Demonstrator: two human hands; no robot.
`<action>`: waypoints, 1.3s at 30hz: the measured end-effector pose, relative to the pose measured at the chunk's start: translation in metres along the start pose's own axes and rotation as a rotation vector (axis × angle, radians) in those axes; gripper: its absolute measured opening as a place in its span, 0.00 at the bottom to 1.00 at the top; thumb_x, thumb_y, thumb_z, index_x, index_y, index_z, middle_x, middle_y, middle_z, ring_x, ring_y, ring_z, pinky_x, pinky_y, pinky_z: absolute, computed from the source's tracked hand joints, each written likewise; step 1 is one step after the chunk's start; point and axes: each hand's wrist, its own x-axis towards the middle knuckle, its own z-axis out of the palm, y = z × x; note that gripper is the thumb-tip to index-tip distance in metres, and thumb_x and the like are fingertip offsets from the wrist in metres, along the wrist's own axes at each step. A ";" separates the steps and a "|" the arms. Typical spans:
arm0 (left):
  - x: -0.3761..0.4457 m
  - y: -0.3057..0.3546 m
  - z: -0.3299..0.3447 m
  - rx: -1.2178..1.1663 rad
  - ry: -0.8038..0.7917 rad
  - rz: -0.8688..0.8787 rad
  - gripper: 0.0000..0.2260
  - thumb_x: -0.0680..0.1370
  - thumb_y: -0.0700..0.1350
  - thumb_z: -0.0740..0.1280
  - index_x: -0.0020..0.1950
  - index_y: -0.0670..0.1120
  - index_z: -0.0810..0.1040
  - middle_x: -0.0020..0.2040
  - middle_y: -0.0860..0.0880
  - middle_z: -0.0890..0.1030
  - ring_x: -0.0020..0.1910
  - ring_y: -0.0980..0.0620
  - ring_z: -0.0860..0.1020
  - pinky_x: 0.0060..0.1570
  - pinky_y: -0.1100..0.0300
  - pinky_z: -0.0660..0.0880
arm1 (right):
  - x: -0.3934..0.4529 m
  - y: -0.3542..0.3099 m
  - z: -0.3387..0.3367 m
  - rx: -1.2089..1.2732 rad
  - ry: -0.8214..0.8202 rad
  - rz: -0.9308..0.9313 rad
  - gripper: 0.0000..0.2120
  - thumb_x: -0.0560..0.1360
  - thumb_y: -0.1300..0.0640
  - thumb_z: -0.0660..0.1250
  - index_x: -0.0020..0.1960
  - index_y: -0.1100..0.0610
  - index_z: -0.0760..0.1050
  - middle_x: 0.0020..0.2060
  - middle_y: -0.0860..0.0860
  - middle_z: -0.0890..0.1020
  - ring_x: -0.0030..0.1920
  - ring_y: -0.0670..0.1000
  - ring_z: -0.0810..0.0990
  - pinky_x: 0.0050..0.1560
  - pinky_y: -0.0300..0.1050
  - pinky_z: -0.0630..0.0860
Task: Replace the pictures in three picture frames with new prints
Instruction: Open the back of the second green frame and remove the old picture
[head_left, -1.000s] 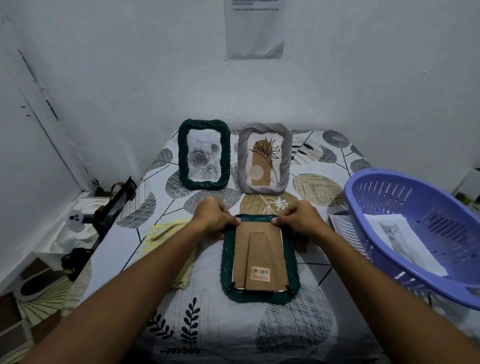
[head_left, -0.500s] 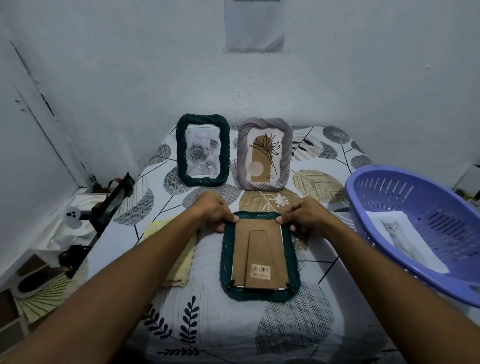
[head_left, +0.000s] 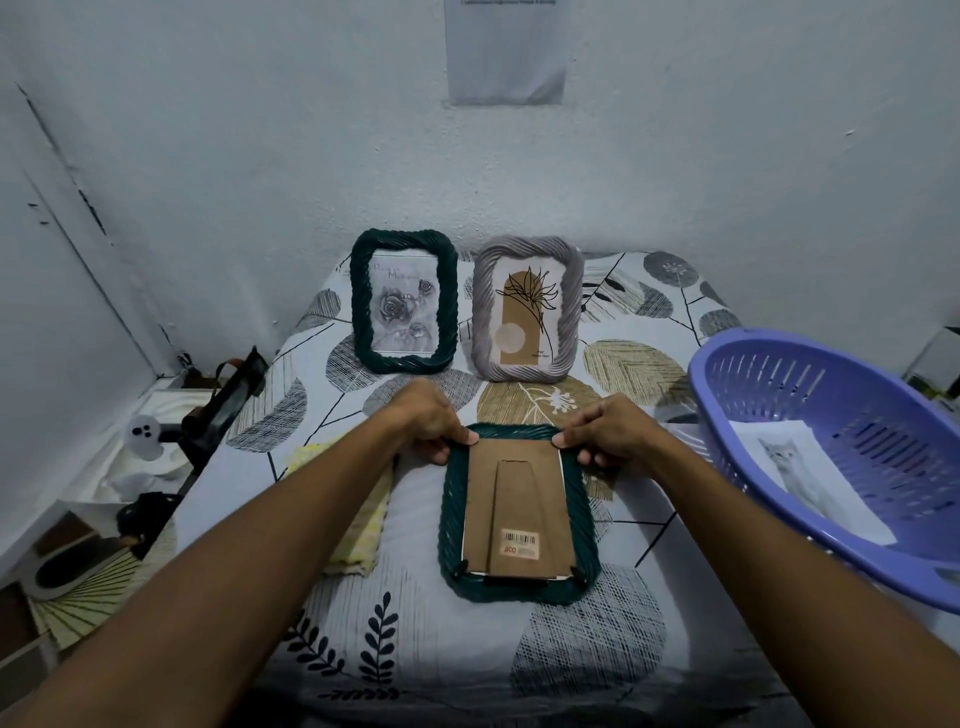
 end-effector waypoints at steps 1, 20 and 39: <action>0.000 0.000 -0.001 0.000 -0.009 0.004 0.11 0.66 0.37 0.77 0.42 0.34 0.80 0.35 0.38 0.81 0.26 0.48 0.78 0.31 0.55 0.81 | 0.000 0.000 0.000 0.004 -0.001 0.001 0.06 0.70 0.63 0.74 0.44 0.66 0.81 0.25 0.56 0.79 0.17 0.46 0.69 0.19 0.36 0.69; -0.013 0.002 -0.009 0.051 -0.090 0.083 0.09 0.67 0.36 0.76 0.44 0.34 0.82 0.35 0.39 0.82 0.25 0.51 0.79 0.28 0.61 0.79 | -0.007 0.000 0.001 -0.043 0.034 -0.066 0.10 0.70 0.64 0.74 0.50 0.66 0.81 0.34 0.59 0.82 0.24 0.48 0.74 0.24 0.38 0.73; -0.126 -0.042 0.027 -0.082 -0.129 0.024 0.33 0.64 0.32 0.78 0.61 0.38 0.63 0.30 0.37 0.79 0.22 0.47 0.76 0.23 0.57 0.76 | -0.121 0.035 0.027 -0.092 -0.036 -0.003 0.22 0.63 0.67 0.79 0.43 0.60 0.66 0.24 0.57 0.79 0.22 0.53 0.78 0.20 0.39 0.69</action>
